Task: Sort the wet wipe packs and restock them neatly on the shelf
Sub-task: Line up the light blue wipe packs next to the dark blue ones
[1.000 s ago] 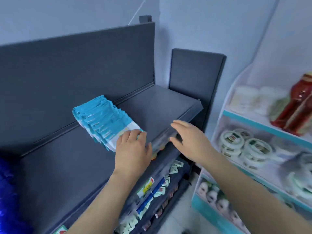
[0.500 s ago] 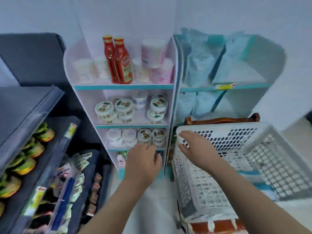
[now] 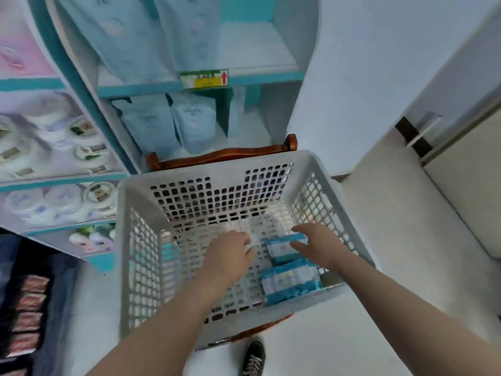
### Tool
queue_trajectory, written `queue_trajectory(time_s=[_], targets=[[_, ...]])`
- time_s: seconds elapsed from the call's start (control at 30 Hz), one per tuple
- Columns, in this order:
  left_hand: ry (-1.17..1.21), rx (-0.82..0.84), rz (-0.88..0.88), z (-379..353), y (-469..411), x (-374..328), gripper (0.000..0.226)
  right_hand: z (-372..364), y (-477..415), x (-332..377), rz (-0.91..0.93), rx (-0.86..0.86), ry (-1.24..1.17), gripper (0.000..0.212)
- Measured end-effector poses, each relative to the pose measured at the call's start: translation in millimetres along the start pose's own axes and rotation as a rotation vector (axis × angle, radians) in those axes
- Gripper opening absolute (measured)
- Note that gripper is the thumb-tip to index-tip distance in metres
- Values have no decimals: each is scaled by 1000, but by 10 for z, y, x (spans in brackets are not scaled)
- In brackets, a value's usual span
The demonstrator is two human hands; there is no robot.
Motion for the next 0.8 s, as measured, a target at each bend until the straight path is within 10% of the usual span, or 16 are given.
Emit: queue_trajectory(time_s=[0.37,0.8], targets=[[134,556,139,-1693,-578,44,39,-868,-545,-798,-89,242,-61,49],[142,375,227,-1320,-700,804,16,-1098,-758,-701,3,393,-89,43]])
Point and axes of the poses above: each hand's wrist, its own y-axis away from the middle knuckle, its own z-axis out of the back of the hand, x = y × z, the point moved 9 cm from there along -y, towards the middle knuckle, and after that the axes turned 8 degrees about y, right-handed, at the moved point
